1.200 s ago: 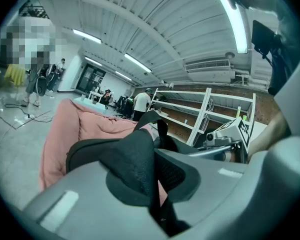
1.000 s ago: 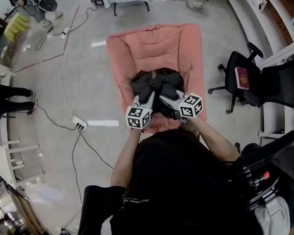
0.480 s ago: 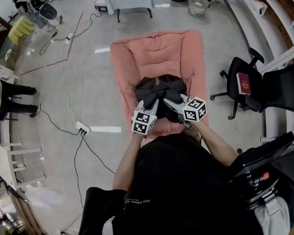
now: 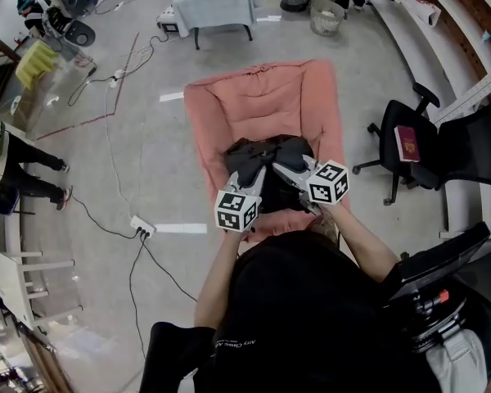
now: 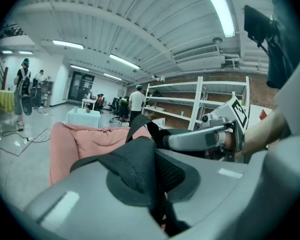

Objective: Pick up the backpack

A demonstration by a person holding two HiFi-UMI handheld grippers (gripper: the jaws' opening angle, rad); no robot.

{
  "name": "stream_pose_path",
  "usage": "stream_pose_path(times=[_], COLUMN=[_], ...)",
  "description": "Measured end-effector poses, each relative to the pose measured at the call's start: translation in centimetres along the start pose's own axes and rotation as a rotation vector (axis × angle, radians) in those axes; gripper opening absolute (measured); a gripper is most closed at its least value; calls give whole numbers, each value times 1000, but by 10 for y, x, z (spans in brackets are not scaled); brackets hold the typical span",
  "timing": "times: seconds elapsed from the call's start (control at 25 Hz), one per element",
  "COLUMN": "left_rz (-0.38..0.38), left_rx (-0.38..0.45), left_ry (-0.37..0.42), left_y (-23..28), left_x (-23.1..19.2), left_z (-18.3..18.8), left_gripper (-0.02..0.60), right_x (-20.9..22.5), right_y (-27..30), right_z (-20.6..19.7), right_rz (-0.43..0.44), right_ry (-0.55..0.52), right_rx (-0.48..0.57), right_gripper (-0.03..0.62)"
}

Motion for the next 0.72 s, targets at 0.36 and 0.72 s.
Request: stream_pose_path(times=[0.36,0.72], left_rz=[45,184], left_rx=[106,234], left_ry=[210,272], left_y=[-26,-51], left_x=[17,43], left_z=[107,250], left_gripper=[18,18], right_x=[-24,-77], right_y=[-19,-59], right_z=[99,222], right_rz=[-41,-214], right_ry=[-138,-441], right_rx=[193,406], right_gripper=[49,43])
Point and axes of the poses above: the fingertips, and each gripper's own axes: y forward along the fingers, x to its right, z out of its top, the point moved 3 cm from there along -y, backward along the fingers, and after that the axes turned 15 degrees about -z, right-handed, at the moved point
